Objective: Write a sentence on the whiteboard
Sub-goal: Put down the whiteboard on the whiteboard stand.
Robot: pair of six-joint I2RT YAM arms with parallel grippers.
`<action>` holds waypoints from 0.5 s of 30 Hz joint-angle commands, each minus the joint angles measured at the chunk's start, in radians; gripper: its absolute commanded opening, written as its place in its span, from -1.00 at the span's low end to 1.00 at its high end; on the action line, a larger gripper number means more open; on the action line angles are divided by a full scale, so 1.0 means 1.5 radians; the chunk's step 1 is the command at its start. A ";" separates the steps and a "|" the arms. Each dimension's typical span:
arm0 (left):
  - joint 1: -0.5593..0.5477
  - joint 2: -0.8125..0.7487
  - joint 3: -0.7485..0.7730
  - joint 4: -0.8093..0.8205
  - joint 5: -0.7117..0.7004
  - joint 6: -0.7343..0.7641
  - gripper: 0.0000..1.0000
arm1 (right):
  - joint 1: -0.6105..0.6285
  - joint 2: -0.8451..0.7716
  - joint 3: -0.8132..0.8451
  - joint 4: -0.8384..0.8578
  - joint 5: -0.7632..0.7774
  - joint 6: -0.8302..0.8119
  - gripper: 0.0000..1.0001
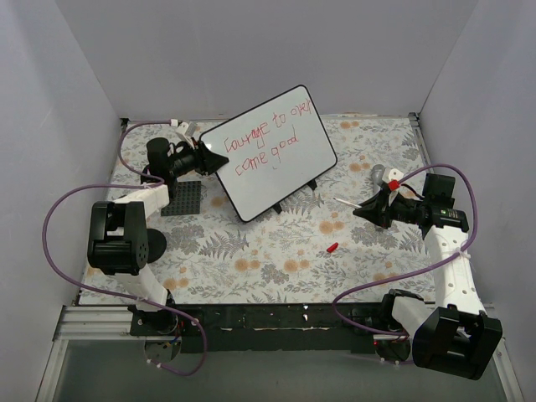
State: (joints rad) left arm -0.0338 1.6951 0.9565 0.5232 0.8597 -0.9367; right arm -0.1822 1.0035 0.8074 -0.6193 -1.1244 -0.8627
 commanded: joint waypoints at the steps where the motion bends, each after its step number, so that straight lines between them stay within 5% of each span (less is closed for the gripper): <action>1: 0.004 -0.004 -0.005 0.017 -0.026 0.063 -0.30 | -0.001 0.003 0.003 0.011 -0.005 0.002 -0.97; 15: 0.006 -0.028 -0.092 0.117 -0.063 0.113 -0.24 | -0.001 0.005 0.003 0.010 -0.004 0.001 -0.97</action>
State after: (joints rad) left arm -0.0273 1.6947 0.8661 0.6228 0.8173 -0.9077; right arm -0.1822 1.0092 0.8074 -0.6193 -1.1240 -0.8627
